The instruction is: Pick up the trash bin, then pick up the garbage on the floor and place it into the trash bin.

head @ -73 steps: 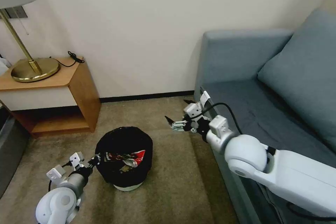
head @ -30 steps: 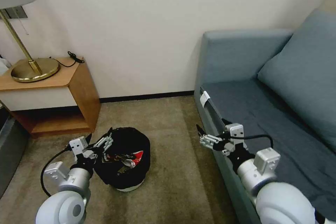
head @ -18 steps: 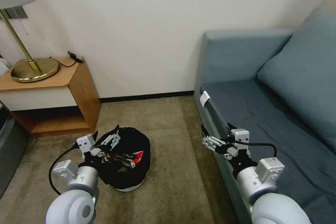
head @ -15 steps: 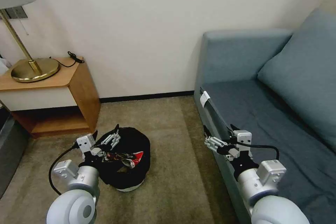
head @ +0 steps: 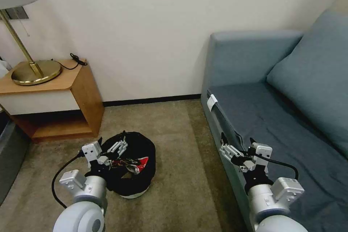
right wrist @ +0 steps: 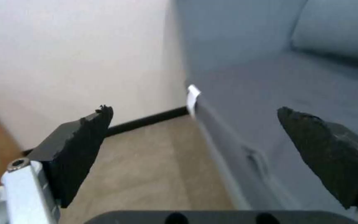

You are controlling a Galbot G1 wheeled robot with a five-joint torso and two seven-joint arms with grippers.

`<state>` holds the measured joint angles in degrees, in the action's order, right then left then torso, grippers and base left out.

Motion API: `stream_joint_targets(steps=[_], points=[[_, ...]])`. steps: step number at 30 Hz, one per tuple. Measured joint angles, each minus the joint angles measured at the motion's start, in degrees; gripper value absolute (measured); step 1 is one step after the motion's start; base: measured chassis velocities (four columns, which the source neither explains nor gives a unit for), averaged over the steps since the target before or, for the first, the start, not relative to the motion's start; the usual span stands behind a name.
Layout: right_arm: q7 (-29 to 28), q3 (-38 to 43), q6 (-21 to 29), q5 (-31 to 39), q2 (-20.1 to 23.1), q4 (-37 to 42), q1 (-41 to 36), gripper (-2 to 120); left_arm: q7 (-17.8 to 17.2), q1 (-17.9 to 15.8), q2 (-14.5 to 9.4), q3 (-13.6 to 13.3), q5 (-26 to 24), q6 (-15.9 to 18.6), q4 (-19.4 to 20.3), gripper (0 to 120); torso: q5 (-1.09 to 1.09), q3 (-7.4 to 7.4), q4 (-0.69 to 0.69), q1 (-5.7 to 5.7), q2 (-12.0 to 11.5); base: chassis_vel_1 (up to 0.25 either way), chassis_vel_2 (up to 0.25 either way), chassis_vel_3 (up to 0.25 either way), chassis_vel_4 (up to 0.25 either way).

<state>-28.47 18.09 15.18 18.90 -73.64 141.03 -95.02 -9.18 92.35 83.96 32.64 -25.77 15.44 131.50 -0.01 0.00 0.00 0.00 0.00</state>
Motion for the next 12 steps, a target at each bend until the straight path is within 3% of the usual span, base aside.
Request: stream_joint_targets(steps=[12], points=[[0.7,4.2,-2.7,-4.2,-0.2,-6.2,3.8,100,0.6,0.1,-0.6,-0.5,5.2,-1.8,-1.0,100,0.01,0.0,0.0,0.0,0.0,0.0,0.0,0.0,0.0]])
